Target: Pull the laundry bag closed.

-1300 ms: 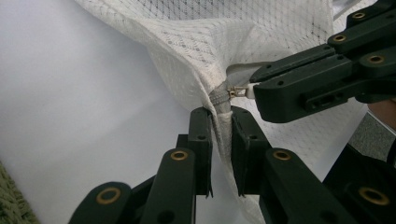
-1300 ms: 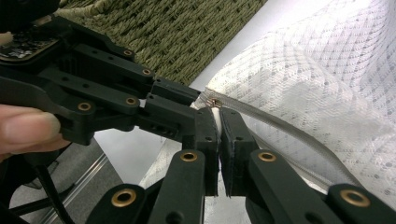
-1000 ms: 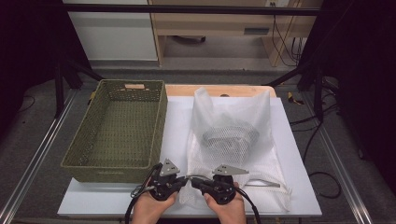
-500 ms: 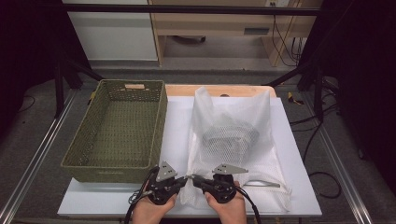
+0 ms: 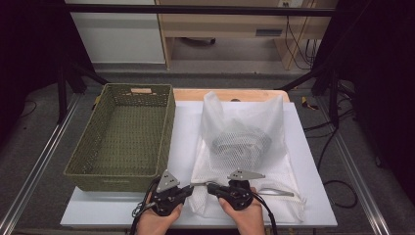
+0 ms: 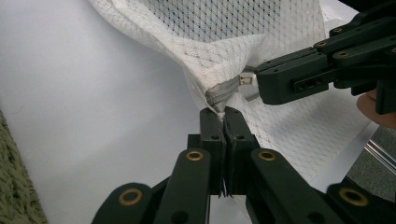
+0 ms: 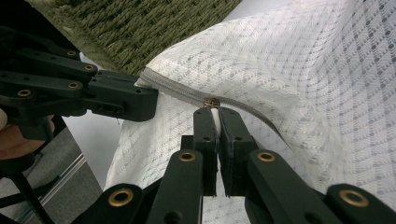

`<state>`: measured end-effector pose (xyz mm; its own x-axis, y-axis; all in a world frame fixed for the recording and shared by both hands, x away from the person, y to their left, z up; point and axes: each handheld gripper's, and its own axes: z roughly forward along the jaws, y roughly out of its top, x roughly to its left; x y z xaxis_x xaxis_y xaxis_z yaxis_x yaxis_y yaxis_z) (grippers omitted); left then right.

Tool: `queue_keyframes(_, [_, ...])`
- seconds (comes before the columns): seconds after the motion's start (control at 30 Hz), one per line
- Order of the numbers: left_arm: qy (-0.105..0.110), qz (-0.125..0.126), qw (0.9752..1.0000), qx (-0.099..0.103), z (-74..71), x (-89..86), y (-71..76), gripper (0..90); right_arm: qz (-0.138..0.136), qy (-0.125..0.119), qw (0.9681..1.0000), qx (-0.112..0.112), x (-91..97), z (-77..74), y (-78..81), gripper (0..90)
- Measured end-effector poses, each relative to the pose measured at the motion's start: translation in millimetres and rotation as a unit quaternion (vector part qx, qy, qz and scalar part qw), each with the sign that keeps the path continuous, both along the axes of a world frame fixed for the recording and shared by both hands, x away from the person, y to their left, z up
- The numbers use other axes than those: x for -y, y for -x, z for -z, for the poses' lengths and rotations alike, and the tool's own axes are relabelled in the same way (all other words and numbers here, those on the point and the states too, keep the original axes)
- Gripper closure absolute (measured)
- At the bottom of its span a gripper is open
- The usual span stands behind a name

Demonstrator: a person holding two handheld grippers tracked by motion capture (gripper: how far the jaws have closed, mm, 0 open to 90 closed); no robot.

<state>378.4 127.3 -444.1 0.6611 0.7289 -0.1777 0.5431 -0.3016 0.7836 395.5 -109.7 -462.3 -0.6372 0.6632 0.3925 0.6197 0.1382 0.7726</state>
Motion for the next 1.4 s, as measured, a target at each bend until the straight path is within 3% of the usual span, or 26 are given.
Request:
queue_keyframes(0.17, [-0.005,-0.002,1.0,0.001,2.2,2.0,1.4,88.7,-0.004,0.009,0.9999,-0.005,0.3,-0.5,-0.5,86.8])
queue_keyframes(0.27, [-0.007,-0.01,0.9999,0.005,2.0,2.7,2.5,88.8,-0.001,0.032,0.9995,-0.005,3.2,-0.4,-0.7,86.9])
queue_keyframes(0.77, [-0.011,-0.011,0.9999,-0.001,8.3,3.2,2.3,88.6,-0.007,0.024,0.9994,-0.022,37.1,-12.8,-3.7,86.7])
queue_keyframes(1.03, [-0.009,-0.018,0.9998,-0.002,10.7,1.1,2.0,88.6,-0.005,0.054,0.9985,-0.005,43.9,-16.2,-1.0,86.8])
queue_keyframes(1.4, [-0.01,-0.025,0.9996,-0.003,12.8,-0.3,0.9,88.6,0.002,0.065,0.9979,-0.006,61.6,-20.1,2.8,86.8])
